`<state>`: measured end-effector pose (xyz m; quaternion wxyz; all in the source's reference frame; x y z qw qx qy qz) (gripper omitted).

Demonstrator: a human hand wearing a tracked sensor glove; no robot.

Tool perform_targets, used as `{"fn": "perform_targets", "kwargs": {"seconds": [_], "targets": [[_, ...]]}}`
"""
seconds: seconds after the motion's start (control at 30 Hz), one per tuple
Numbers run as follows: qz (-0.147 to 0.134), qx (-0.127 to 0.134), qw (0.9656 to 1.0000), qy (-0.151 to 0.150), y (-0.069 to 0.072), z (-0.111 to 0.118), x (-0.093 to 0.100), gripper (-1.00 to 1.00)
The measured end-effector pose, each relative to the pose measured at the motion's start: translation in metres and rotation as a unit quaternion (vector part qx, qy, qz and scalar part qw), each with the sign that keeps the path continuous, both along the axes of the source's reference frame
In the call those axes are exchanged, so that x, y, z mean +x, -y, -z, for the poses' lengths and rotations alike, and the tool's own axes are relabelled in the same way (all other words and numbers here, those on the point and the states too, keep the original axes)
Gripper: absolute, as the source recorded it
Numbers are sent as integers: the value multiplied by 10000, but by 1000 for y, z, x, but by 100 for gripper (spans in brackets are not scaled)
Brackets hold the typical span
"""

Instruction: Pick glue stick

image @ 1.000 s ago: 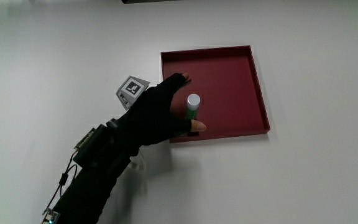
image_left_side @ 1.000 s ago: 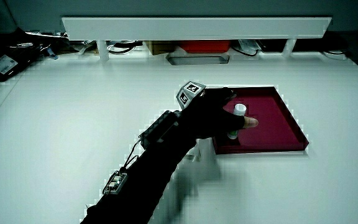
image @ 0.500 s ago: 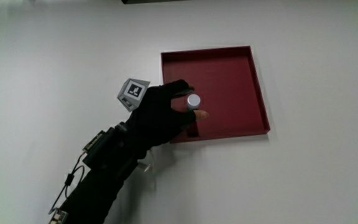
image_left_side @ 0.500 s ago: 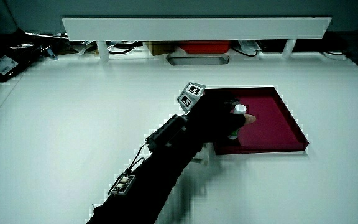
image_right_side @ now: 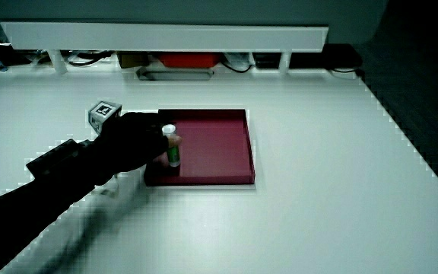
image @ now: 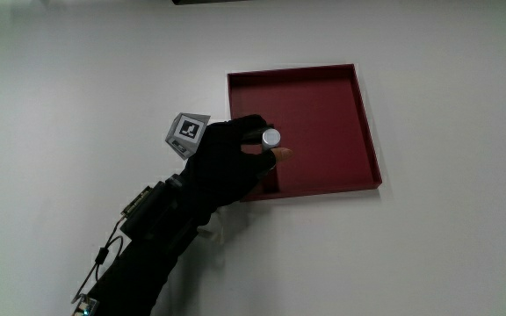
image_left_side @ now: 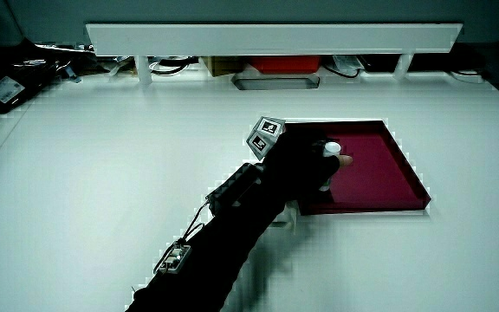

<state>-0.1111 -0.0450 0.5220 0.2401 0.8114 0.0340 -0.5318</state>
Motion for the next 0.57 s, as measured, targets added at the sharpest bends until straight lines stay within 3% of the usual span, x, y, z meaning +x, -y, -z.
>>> {"fn": "perform_targets", "kwargs": {"seconds": [0.3, 0.43, 0.47, 0.5, 0.53, 0.57], "targets": [[19, 119, 9999, -114, 5, 14, -5, 100], [58, 355, 9989, -311, 10, 27, -14, 100], [53, 430, 9988, -209, 12, 30, -17, 100], [57, 475, 9984, -296, 13, 35, -19, 100], [40, 612, 9980, -118, 15, 40, -22, 100], [42, 702, 9970, -332, 18, 42, -24, 100]]}}
